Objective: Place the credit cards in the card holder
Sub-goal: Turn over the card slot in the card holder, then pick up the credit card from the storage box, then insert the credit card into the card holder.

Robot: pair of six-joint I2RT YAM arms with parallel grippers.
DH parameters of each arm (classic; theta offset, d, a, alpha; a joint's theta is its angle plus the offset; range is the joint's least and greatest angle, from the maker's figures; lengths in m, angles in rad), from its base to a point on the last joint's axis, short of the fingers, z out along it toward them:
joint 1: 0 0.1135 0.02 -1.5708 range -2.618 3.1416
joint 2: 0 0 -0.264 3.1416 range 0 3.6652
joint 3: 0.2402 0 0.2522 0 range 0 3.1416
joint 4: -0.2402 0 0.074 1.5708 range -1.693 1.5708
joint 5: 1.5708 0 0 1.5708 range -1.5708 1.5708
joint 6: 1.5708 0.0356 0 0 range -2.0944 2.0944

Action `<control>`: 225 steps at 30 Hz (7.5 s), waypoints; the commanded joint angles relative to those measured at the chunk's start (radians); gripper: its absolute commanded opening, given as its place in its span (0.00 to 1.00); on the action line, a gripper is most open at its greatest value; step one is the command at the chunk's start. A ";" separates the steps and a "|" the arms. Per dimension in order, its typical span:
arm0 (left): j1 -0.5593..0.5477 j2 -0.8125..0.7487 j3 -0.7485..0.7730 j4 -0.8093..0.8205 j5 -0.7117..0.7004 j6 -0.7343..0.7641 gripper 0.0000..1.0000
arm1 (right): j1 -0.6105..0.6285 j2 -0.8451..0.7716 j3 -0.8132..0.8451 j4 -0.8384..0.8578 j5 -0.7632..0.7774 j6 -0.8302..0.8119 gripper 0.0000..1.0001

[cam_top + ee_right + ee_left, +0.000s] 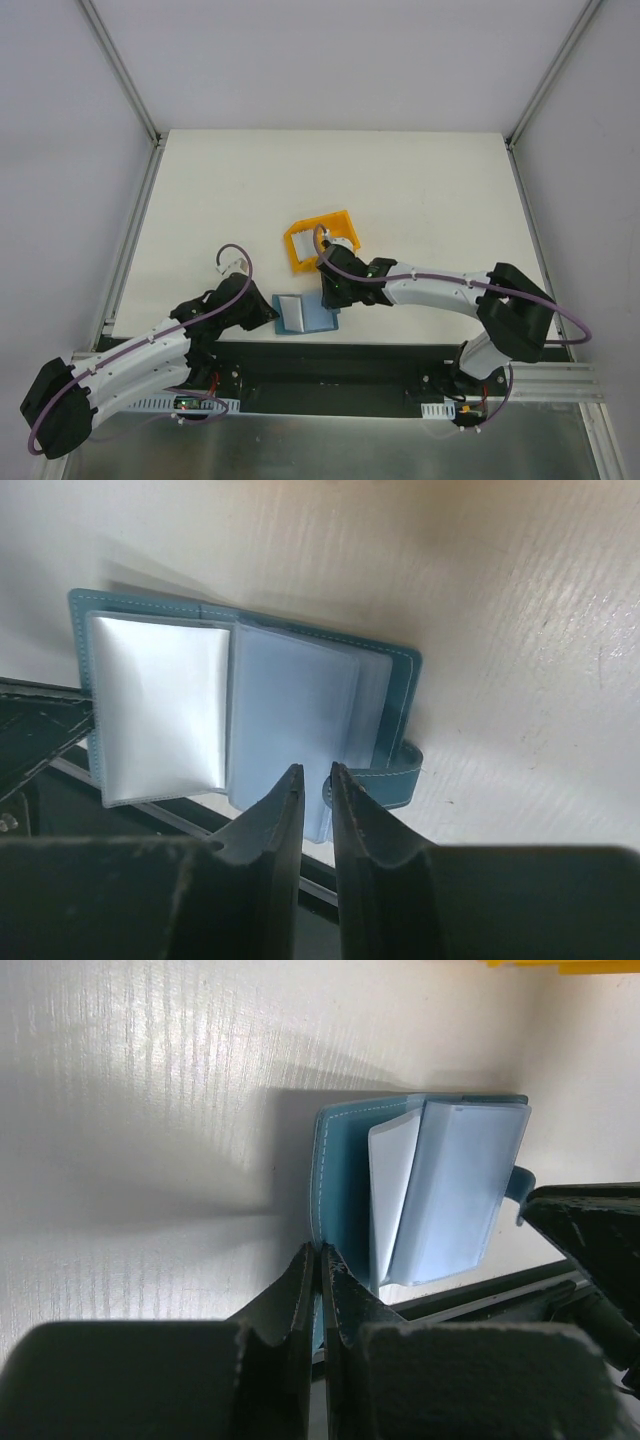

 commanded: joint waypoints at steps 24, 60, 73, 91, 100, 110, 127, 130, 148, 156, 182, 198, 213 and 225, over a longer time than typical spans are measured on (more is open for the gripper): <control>0.001 0.002 -0.007 -0.024 -0.031 -0.006 0.00 | -0.047 0.090 0.062 0.030 -0.076 -0.008 0.40; 0.001 0.010 -0.010 -0.024 -0.034 -0.008 0.00 | -0.058 0.103 0.028 0.022 -0.071 -0.005 0.42; 0.001 0.017 -0.008 -0.023 -0.031 -0.008 0.00 | -0.009 0.141 0.107 -0.008 -0.081 -0.034 0.29; 0.003 0.024 -0.016 -0.013 -0.035 -0.022 0.00 | 0.046 0.198 0.249 0.051 -0.223 -0.080 0.26; 0.001 0.018 -0.051 0.016 -0.040 -0.077 0.00 | 0.011 0.178 0.227 0.197 -0.373 -0.079 0.40; 0.003 0.022 -0.065 0.033 -0.035 -0.092 0.00 | -0.135 0.048 0.201 0.189 -0.401 -0.146 0.49; 0.003 0.100 -0.035 0.092 -0.031 -0.123 0.00 | -0.268 0.202 0.479 -0.051 -0.272 -0.260 0.61; 0.003 0.128 -0.027 0.106 -0.025 -0.123 0.00 | -0.290 0.265 0.525 -0.104 -0.245 -0.286 0.64; 0.006 0.185 -0.022 0.132 -0.003 -0.103 0.00 | -0.366 0.460 0.594 -0.078 -0.415 -0.300 0.72; 0.007 0.189 -0.022 0.139 0.003 -0.098 0.00 | -0.373 0.422 0.575 -0.050 -0.447 -0.306 0.59; 0.012 0.197 -0.022 0.146 0.020 -0.088 0.00 | -0.376 0.357 0.580 -0.088 -0.407 -0.332 0.16; 0.013 0.162 -0.059 0.149 0.021 -0.091 0.00 | -0.417 0.158 0.536 -0.085 -0.285 -0.379 0.00; 0.012 0.159 -0.073 0.146 0.021 -0.100 0.00 | -0.226 -0.259 -0.205 0.425 -0.305 0.045 0.00; 0.013 0.149 -0.094 0.146 0.023 -0.135 0.00 | -0.169 -0.131 -0.388 0.680 -0.308 0.167 0.00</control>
